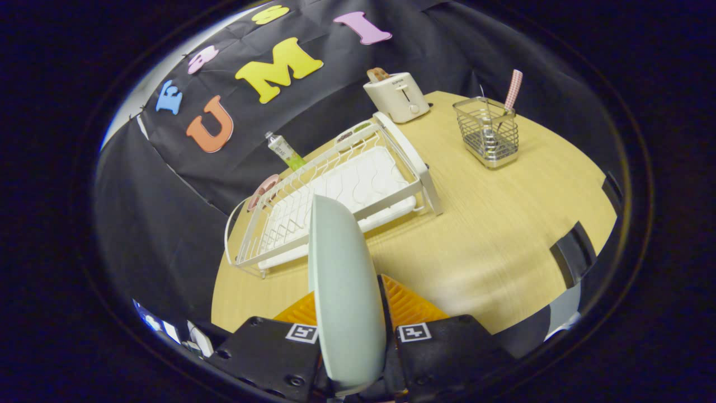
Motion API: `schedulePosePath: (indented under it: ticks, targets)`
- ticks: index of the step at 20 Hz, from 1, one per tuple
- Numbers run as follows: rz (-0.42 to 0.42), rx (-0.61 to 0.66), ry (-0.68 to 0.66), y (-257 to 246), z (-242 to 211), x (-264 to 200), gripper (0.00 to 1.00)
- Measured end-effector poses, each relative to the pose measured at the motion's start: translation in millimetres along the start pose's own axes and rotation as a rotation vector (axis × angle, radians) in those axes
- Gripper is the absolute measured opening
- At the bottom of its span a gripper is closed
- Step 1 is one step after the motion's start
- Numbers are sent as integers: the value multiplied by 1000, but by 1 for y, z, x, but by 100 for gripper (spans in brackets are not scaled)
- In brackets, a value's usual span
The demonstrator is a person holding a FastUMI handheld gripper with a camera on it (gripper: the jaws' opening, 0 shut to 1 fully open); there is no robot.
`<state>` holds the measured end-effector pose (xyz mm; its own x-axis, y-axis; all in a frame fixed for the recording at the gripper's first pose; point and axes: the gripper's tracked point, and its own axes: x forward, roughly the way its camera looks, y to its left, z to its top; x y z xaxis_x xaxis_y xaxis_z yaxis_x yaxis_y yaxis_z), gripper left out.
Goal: Take the plate from the dish rack, then take the spoon from the basket and place it into the plate.
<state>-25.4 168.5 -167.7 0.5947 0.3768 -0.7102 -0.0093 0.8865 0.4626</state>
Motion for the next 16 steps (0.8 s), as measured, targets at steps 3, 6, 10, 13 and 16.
schedulePosePath:
  ticks: [3,6,10,13,16]
  targets:
    - [12,50,56,-8,-15,12,37]
    - [54,117,92,-7,-22,19,37]
    - [73,192,118,-15,-21,24,40]
    - [60,196,94,-20,-12,26,49]
    - [42,181,66,-26,-2,30,55]
